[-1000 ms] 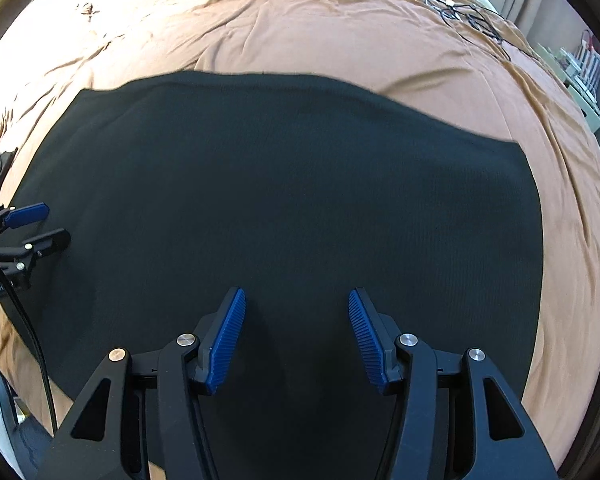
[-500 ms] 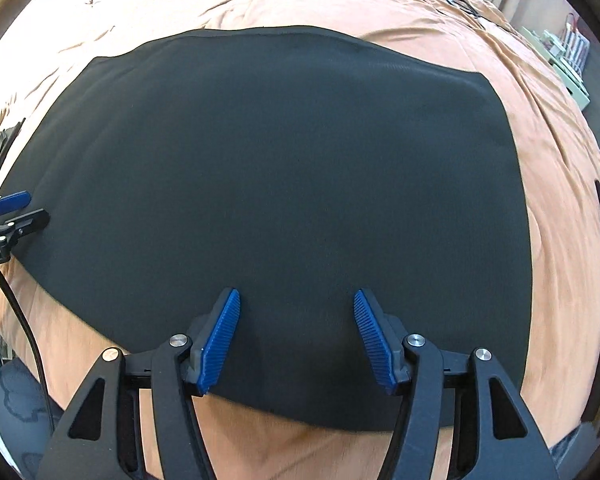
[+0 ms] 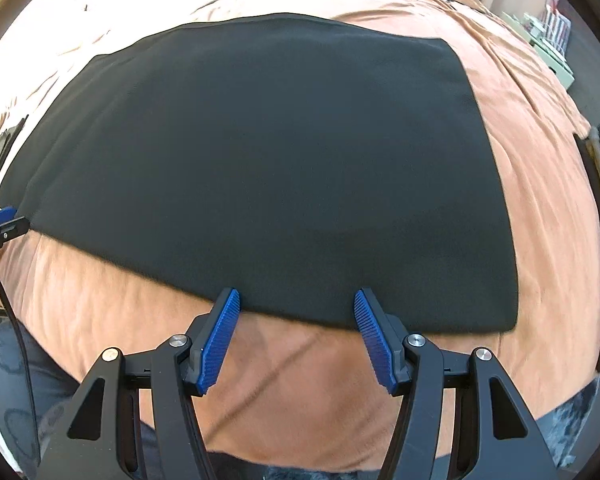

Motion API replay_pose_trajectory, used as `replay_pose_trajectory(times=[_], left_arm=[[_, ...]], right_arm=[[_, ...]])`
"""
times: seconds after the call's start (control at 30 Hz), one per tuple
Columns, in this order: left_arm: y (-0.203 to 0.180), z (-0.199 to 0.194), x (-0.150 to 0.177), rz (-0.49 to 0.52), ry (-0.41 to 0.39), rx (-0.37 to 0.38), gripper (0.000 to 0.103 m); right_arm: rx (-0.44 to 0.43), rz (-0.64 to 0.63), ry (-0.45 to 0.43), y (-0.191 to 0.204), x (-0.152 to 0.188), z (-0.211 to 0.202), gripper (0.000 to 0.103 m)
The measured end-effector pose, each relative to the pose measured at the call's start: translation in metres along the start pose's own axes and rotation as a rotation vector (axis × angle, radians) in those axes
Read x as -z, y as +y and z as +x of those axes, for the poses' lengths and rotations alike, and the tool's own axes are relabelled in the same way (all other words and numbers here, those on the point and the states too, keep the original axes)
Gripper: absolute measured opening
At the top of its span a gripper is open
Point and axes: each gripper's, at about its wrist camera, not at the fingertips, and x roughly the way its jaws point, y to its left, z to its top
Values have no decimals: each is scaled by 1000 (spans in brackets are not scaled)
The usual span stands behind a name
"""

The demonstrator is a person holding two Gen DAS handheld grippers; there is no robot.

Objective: Fold small clothes

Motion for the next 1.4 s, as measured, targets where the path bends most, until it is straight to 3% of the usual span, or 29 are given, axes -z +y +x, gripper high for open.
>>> replay_pose_trajectory(times=[0.17, 0.33, 0.6, 0.8, 0.9, 0.97, 1.17, 1.3, 1.4], left_arm=[[18, -4, 20, -37, 12, 17, 78], [33, -13, 27, -65, -1, 25, 78], [80, -42, 38, -195, -78, 84, 78], [125, -53, 39, -373, -124, 185, 64], [138, -52, 46, -434, -135, 253, 64], [143, -51, 51, -467, -137, 258, 63], [157, -40, 53, -555, -122, 296, 63], [161, -34, 56, -604, -102, 320, 45], [161, -32, 55, -626, -94, 338, 45]], right_arm=[[-32, 64, -2, -26, 18, -4, 58], [-74, 151, -70, -45, 39, -23, 58], [-266, 333, -210, -89, 76, -47, 58], [-384, 487, -269, -130, 92, -34, 58], [-443, 544, -275, -144, 102, -26, 53], [-475, 581, -281, -151, 112, -24, 51], [-481, 700, -316, -183, 130, -13, 50], [-504, 758, -344, -187, 145, -13, 45], [-528, 788, -339, -186, 149, -5, 41]])
